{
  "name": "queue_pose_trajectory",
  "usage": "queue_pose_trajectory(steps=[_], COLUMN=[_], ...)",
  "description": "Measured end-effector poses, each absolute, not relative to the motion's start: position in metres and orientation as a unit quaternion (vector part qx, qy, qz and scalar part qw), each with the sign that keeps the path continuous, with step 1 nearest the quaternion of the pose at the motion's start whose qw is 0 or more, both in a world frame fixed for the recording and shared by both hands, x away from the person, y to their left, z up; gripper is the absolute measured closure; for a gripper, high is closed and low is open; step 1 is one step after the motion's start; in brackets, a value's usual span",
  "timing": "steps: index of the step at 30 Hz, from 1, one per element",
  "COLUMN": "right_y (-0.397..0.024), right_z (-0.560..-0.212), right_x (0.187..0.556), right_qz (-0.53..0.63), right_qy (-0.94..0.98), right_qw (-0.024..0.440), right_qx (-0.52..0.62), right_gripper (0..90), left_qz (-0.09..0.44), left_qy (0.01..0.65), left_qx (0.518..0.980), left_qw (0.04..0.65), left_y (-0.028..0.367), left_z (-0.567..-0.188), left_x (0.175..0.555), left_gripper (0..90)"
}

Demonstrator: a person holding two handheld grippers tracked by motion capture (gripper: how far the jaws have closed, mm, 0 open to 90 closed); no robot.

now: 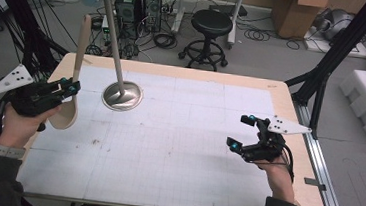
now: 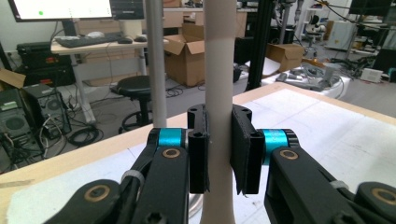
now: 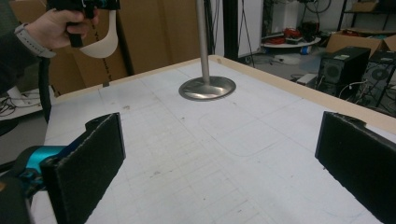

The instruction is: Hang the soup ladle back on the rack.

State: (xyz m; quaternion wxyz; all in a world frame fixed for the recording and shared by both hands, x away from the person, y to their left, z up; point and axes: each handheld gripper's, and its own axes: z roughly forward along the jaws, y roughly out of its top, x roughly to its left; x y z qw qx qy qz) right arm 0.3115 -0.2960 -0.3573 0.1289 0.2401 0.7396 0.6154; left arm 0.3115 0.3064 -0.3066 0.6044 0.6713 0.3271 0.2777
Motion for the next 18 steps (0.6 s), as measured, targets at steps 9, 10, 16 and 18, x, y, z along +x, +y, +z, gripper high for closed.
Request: queue_pose_trajectory(steps=[9,10,16,18], right_y=[-0.296,-0.296,-0.297,-0.297], right_z=[-0.357,-0.357,-0.357,-0.357], right_x=[0.311,0.311,0.311,0.311], right_qz=[0.616,0.617,0.618,0.618], right_qy=[0.739,0.739,0.737,0.738], right_qw=[0.128,0.129,0.13,0.13], right_qx=[0.239,0.239,0.239,0.239], right_gripper=[0.4,0.4,0.4,0.4], left_qz=[0.276,0.275,0.272,0.273], left_qy=[0.319,0.319,0.321,0.323], left_qx=[0.672,0.673,0.669,0.669], left_qw=[0.609,0.609,0.612,0.611], left_y=[0.313,0.314,0.323,0.327], left_z=[-0.292,-0.292,-0.287,-0.285], left_x=[0.322,0.323,0.331,0.334], left_gripper=[77.9,77.8,77.9,77.9])
